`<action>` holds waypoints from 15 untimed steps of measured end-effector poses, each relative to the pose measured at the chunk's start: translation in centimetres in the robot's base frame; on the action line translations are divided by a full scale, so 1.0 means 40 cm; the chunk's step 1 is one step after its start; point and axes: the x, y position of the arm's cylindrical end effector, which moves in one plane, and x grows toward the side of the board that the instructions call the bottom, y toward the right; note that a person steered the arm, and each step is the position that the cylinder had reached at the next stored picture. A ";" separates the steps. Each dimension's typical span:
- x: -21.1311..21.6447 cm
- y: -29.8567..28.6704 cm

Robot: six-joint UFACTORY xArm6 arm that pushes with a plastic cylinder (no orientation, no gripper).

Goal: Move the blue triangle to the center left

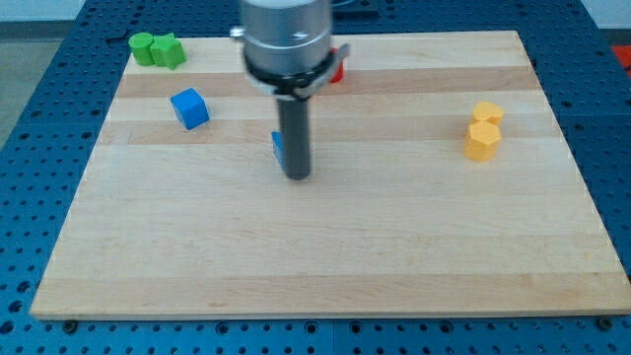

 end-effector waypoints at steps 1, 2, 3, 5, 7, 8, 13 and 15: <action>-0.053 -0.177; -0.077 -0.209; -0.036 -0.166; -0.016 0.001; -0.160 -0.040; -0.176 -0.006; -0.239 0.017; -0.244 -0.189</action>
